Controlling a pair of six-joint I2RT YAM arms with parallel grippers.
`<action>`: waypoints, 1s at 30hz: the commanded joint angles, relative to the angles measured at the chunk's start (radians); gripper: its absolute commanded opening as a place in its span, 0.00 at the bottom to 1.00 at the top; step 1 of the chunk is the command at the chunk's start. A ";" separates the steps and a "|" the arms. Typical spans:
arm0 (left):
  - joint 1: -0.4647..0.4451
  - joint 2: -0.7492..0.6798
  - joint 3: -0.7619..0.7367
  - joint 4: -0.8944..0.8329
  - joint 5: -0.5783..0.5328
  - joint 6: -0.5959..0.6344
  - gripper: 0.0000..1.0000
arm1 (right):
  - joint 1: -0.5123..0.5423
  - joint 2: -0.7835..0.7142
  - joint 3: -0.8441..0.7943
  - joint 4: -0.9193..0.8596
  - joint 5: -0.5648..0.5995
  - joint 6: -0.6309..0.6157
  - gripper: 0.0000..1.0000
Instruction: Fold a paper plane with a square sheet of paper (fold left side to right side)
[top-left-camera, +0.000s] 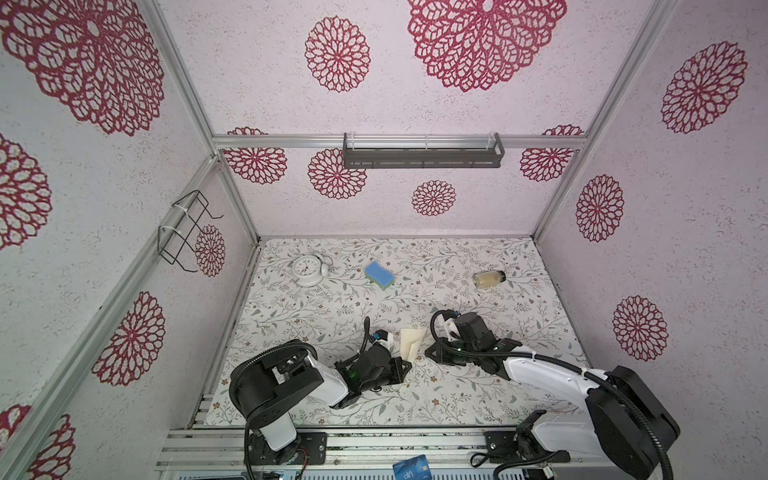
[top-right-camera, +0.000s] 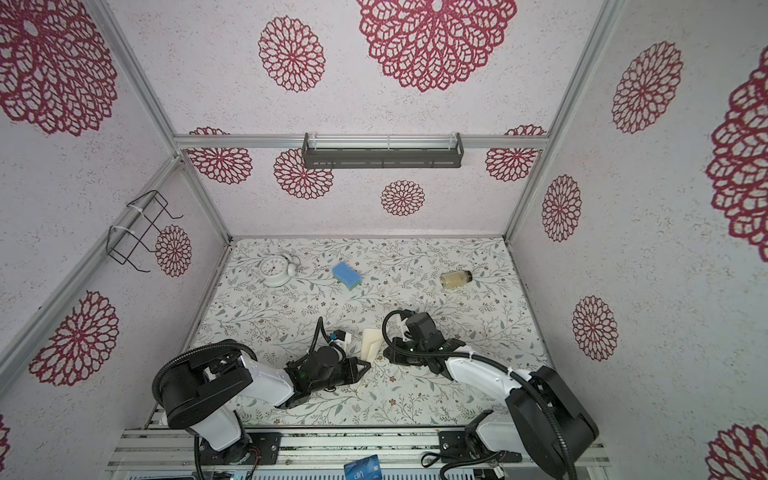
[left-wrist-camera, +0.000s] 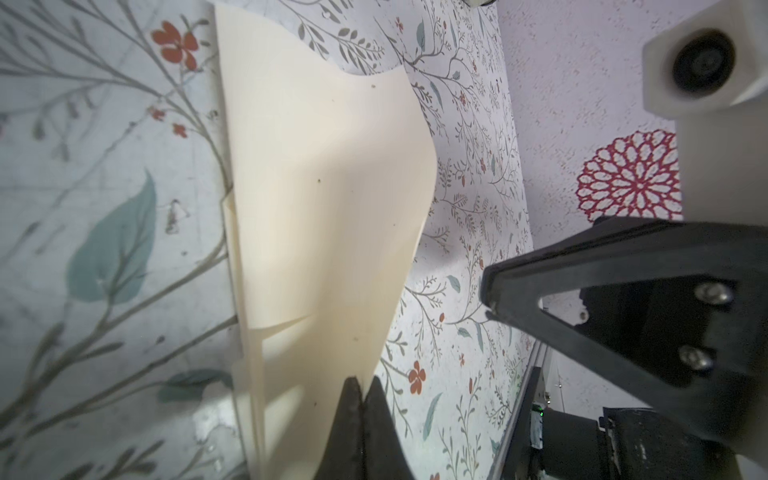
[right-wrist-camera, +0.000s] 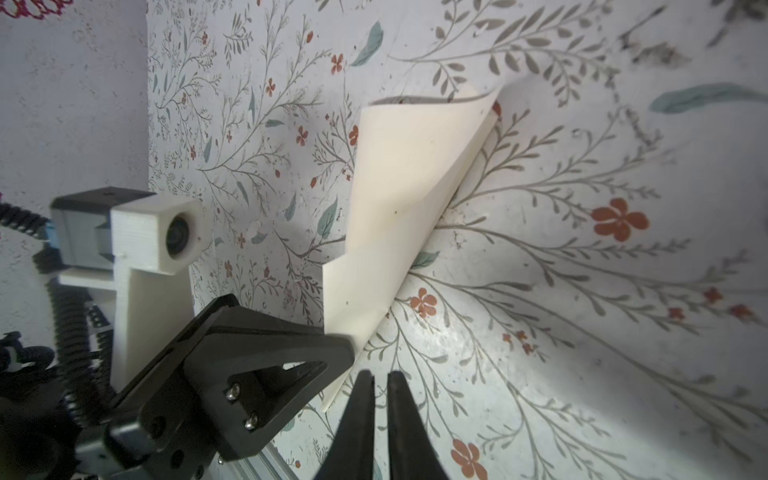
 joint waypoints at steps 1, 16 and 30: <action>0.026 0.029 0.026 0.005 0.068 -0.040 0.00 | 0.014 0.024 0.038 0.042 -0.009 -0.029 0.11; 0.070 0.125 0.002 0.179 0.174 -0.129 0.00 | 0.019 0.229 0.143 0.089 -0.013 -0.063 0.05; 0.107 0.028 0.018 0.020 0.197 -0.023 0.31 | 0.019 0.370 0.159 0.135 0.007 -0.071 0.00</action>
